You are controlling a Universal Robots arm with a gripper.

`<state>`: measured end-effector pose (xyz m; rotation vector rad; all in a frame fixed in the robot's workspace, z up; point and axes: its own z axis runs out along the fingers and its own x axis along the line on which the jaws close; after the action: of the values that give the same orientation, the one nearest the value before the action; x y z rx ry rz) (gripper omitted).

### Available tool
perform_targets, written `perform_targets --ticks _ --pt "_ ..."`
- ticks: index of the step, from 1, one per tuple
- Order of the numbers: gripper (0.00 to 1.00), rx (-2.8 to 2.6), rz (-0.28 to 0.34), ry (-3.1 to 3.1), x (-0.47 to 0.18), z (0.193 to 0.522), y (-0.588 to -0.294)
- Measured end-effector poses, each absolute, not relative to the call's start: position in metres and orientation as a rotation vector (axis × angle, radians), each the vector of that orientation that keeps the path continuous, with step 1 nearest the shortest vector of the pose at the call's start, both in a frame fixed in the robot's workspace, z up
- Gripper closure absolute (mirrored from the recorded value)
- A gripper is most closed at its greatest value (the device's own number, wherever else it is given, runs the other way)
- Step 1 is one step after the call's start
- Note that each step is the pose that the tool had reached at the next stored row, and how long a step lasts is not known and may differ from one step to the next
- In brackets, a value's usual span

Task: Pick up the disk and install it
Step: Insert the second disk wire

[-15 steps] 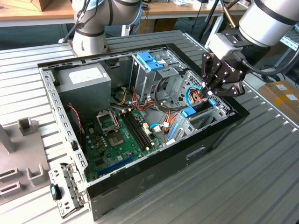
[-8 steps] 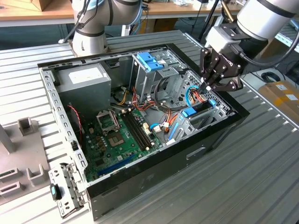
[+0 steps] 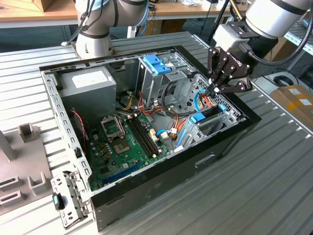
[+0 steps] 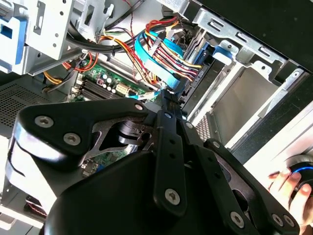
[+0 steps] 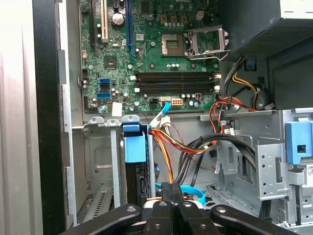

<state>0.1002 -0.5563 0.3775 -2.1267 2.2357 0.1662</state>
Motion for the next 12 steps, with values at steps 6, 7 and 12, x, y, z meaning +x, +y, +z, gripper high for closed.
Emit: perform_targets --ticks 6,7,12 --pt "0.64 -2.127 0.166 2.236 0.1002 0.3775 -0.5564" --pt "0.64 -2.127 0.166 2.236 0.1002 0.3775 -0.5564" --pt "0.58 -2.127 0.166 2.236 0.1003 0.3775 -0.5564"
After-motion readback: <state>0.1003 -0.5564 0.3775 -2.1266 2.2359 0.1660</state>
